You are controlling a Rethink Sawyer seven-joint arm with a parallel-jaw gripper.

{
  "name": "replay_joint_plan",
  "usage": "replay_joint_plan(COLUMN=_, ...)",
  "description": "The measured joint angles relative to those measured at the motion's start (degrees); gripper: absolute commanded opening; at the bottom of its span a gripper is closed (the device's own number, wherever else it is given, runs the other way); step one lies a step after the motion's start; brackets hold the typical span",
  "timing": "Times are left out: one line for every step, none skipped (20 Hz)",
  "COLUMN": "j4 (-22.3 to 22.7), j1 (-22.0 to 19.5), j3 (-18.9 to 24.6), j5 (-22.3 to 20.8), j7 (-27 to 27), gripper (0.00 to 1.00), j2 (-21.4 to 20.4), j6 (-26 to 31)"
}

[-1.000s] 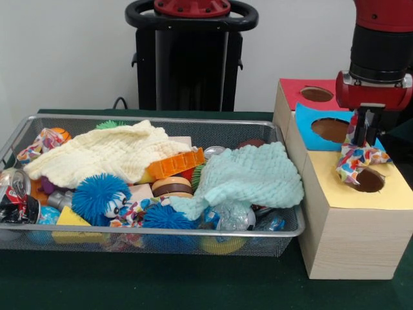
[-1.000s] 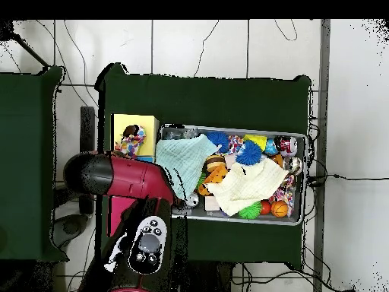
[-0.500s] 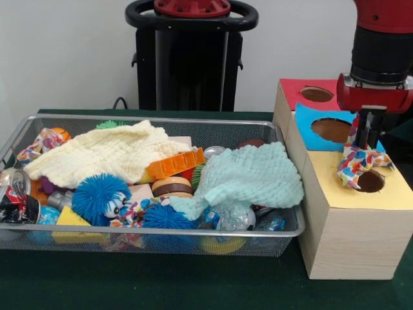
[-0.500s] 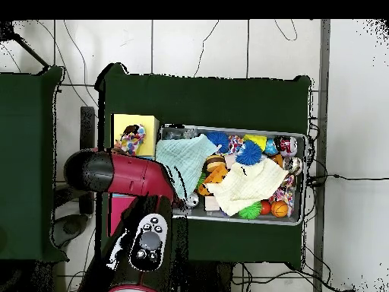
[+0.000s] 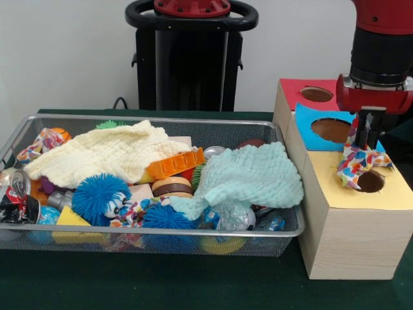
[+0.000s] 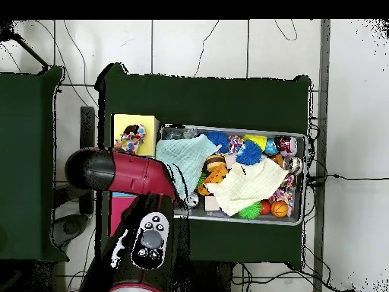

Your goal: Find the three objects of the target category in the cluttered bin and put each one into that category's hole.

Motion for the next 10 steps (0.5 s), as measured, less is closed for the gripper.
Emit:
replay_joint_plan(j4=-0.02, j1=-0.08, j3=0.06, j5=0.00, j7=0.00, gripper=0.00, j2=0.00, j6=0.09)
replay_joint_plan(j4=-0.05, j1=-0.16, j3=0.12, j5=0.00, j7=0.00, gripper=0.00, j2=0.01, j6=0.18)
replay_joint_plan(j4=-0.07, j1=-0.27, j3=0.23, j5=0.00, j7=0.00, gripper=0.00, j2=0.00, j6=0.28)
replay_joint_plan(j4=-0.08, j1=-0.38, j3=0.33, j5=0.01, j7=0.00, gripper=0.00, j2=-0.01, j6=0.36)
replay_joint_plan(j4=-0.10, j1=-0.54, j3=0.47, j5=0.00, j7=0.00, gripper=0.00, j2=-0.01, j6=0.47)
replay_joint_plan(j4=-0.12, j1=-0.64, j3=0.57, j5=0.01, j7=0.00, gripper=0.00, j2=-0.01, j6=0.56)
replay_joint_plan(j4=-0.12, j1=-0.77, j3=0.69, j5=0.01, j7=0.00, gripper=0.00, j2=-0.01, j6=0.65)
replay_joint_plan(j4=-0.17, j1=-0.88, j3=0.77, j5=0.01, j7=0.00, gripper=0.00, j2=-0.01, j6=0.77)
replay_joint_plan(j4=-0.23, j1=-1.04, j3=0.89, j5=0.00, j7=0.00, gripper=0.00, j2=0.00, j6=1.04)
replay_joint_plan(j4=-0.27, j1=-1.09, j3=0.93, j5=0.01, j7=0.00, gripper=0.00, j2=0.00, j6=1.14)
